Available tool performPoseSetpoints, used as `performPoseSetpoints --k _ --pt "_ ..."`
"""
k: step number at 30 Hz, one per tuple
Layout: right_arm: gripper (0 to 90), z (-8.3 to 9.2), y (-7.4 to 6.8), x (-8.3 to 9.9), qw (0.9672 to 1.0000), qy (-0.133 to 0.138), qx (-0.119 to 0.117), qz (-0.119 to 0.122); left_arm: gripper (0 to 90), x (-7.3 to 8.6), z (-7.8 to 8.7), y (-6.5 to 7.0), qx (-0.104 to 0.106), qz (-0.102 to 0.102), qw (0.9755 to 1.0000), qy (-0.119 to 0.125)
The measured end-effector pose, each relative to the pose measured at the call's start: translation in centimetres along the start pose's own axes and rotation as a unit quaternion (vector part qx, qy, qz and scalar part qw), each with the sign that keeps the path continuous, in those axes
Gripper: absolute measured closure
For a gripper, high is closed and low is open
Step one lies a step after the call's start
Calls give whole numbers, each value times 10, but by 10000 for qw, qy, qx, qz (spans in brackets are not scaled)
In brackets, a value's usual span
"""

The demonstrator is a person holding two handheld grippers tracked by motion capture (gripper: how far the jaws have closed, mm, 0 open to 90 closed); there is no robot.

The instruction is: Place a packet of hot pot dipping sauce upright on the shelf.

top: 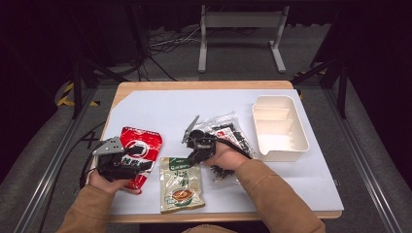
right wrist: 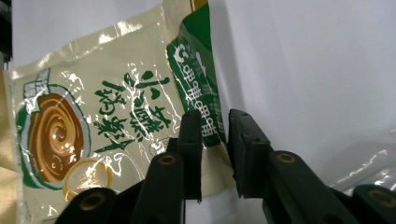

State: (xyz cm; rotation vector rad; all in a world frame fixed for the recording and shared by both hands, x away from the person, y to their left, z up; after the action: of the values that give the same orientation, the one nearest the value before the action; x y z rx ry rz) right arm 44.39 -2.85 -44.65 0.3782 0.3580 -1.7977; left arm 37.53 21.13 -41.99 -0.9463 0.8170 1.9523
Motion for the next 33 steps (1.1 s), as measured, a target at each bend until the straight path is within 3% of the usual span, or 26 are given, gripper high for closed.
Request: performPoseSetpoints --k 5,14,24,33 --pt "884 -8 0 0 9996 -202 180 98 295 0 1 0 9 4 10000 19" --pt "900 2 -3 -1 9994 -136 231 236 295 0 3 -1 9 32 10000 72" --pt "900 39 -16 -5 9982 177 393 413 297 0 6 -4 -66 86 9998 158" --pt "900 77 -35 -14 9946 407 632 719 298 0 10 -5 -115 164 9995 257"
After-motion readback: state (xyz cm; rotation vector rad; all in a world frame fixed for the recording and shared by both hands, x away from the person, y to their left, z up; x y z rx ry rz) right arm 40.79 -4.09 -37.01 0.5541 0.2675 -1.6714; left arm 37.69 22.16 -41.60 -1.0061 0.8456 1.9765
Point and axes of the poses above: each handheld gripper's, and its own axes: z roughly backward along the jaws, x roughly out of its underside, y roughly to its right, the point moved 4 cm from there along -z, roughly forward along the jaws, and after that the axes turned 7 degrees about x, right-handed, at the moved point
